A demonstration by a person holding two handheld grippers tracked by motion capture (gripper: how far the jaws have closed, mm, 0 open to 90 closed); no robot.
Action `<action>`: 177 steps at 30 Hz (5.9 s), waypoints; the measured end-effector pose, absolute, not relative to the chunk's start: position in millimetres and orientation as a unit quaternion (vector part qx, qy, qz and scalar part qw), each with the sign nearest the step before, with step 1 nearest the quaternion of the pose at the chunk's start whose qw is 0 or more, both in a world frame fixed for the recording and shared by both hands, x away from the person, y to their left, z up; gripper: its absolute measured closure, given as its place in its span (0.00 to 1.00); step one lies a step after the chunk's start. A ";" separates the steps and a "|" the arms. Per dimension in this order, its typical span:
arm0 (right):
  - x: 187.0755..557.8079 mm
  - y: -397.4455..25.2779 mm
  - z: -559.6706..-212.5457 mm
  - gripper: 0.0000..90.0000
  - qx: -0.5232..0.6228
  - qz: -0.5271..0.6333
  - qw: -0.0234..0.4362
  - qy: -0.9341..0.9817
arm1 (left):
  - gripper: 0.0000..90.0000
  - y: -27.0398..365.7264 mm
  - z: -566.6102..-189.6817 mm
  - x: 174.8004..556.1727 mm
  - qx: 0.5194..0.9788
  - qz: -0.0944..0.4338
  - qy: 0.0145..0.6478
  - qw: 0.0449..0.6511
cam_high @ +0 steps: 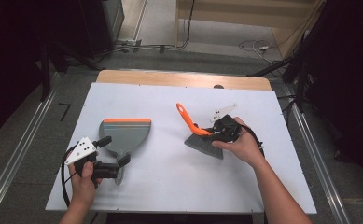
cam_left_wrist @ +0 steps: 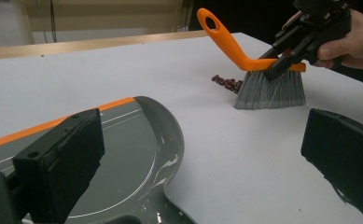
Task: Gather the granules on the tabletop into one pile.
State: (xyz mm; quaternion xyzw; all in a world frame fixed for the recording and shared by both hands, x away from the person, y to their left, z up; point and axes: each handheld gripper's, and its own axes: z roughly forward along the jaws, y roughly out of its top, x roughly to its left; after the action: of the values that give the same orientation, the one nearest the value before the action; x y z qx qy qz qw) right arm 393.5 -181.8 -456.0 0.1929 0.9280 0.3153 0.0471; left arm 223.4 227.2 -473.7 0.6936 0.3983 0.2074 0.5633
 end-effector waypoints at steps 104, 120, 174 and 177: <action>356.6 -131.1 -449.1 0.76 0.286 0.317 0.073 0.901 | 0.00 228.1 -474.4 223.3 0.694 0.205 0.398 0.564; 368.7 -144.6 -428.5 0.76 0.346 0.363 0.106 0.859 | 0.00 224.1 -475.3 224.8 0.700 0.204 0.395 0.559; 384.9 -185.9 -451.0 0.75 0.505 0.363 0.088 0.778 | 0.00 222.6 -476.1 225.3 0.701 0.204 0.394 0.558; 381.6 -185.7 -438.5 0.75 0.470 0.366 0.090 0.798 | 0.00 223.0 -476.1 225.5 0.700 0.204 0.394 0.559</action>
State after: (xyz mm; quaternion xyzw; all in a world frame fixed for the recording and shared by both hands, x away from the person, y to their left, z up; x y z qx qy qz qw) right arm 381.6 -185.7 -438.5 0.4701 0.7981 0.3662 0.0898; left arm 225.5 223.0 -476.1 0.7000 0.3945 0.2038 0.5593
